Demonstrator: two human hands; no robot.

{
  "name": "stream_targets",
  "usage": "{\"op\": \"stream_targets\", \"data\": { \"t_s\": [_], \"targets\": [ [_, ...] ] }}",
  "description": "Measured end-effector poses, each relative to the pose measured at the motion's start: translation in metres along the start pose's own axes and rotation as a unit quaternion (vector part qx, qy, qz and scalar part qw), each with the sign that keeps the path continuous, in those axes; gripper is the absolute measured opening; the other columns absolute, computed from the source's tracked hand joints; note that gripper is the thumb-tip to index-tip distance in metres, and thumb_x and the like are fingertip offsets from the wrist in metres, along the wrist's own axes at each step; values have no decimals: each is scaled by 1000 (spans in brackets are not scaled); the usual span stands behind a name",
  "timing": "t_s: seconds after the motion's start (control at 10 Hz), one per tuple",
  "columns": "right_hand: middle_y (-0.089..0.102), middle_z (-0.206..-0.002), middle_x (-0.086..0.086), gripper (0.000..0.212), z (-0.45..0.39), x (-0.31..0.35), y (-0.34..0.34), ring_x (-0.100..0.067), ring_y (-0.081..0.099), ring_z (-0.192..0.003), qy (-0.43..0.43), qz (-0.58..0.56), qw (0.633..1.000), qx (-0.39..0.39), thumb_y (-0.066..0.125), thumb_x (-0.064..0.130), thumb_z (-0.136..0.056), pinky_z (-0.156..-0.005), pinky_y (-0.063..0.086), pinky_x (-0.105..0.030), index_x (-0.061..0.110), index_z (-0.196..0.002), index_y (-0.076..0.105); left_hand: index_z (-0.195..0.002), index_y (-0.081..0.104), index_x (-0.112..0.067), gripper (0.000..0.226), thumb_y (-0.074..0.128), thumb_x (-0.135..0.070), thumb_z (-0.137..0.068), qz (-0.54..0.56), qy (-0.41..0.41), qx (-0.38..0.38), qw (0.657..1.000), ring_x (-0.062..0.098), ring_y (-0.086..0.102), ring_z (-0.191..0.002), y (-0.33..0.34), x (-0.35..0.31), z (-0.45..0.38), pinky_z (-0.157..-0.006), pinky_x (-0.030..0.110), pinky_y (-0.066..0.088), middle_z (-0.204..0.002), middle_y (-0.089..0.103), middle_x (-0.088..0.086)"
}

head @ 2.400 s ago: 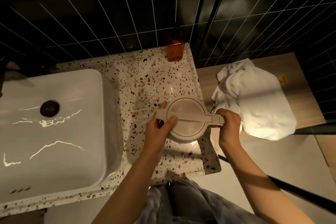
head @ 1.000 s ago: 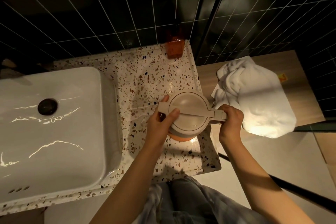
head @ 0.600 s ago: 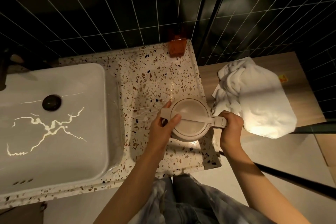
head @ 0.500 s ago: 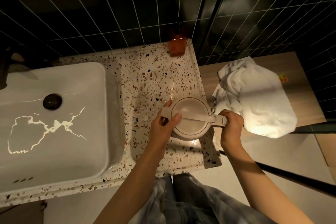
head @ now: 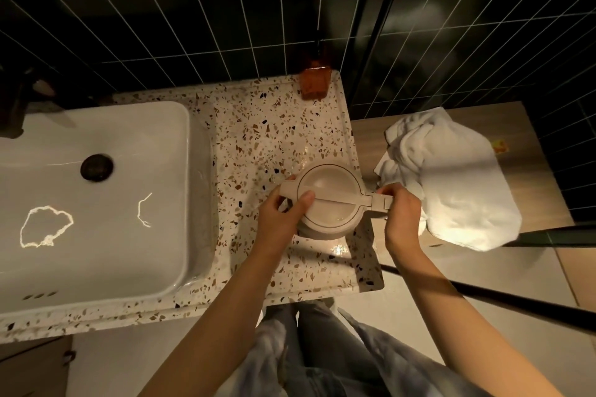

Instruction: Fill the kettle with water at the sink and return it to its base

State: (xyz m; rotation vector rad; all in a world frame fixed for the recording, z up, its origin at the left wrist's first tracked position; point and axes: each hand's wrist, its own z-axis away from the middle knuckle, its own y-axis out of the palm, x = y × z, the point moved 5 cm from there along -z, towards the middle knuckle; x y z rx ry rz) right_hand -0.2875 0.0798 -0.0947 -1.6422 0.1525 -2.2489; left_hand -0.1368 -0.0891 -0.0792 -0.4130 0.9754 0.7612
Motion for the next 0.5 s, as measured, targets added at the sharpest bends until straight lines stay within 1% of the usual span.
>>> {"op": "stream_targets", "data": {
  "t_s": [0.1, 0.2, 0.3, 0.4, 0.5],
  "targets": [
    [71, -83, -2, 43, 6, 5, -5, -22, 65, -83, 22, 26, 999, 13, 29, 27, -95, -75, 49, -35, 22, -77, 67, -117, 62, -28, 28, 67, -31, -90, -4, -20, -10, 1000, 1, 59, -103, 0, -1, 6, -72, 13, 48, -112, 66, -13],
    [61, -88, 0, 39, 18, 10, -13, -21, 56, -89, 7, 47, 999, 18, 26, 33, -96, -84, 44, -41, 17, -88, 60, -112, 65, -28, 19, 61, -33, -94, 13, -18, -18, 1000, 4, 62, -102, -3, 0, 9, -77, 18, 50, -109, 68, -10],
    [53, -93, -5, 36, 38, 11, -19, -21, 49, -89, -17, 68, 997, 17, 27, 30, -100, -80, 36, -33, 7, -102, 54, -112, 69, -22, 22, 59, -32, -95, -3, -20, -16, 1000, 15, 62, -111, -5, -2, 18, -94, 35, 53, -112, 69, -5],
    [54, -106, -7, 39, 59, 0, -22, -21, 50, -100, 1, 71, 997, 14, 34, 31, -100, -88, 40, -35, 4, -123, 51, -102, 69, -28, 11, 62, -27, -94, 13, -21, -20, 999, 15, 61, -110, -12, 3, 27, -99, 42, 52, -107, 66, -9],
    [57, -109, -9, 34, 86, -15, -19, -22, 52, -97, 40, 86, 995, 42, 34, 31, -99, -85, 42, -36, 11, -116, 55, -129, 60, -15, 34, 60, -19, -95, 23, -23, 14, 999, 16, 59, -114, -18, 6, 50, -97, 35, 51, -117, 64, -5]
  ]
}}
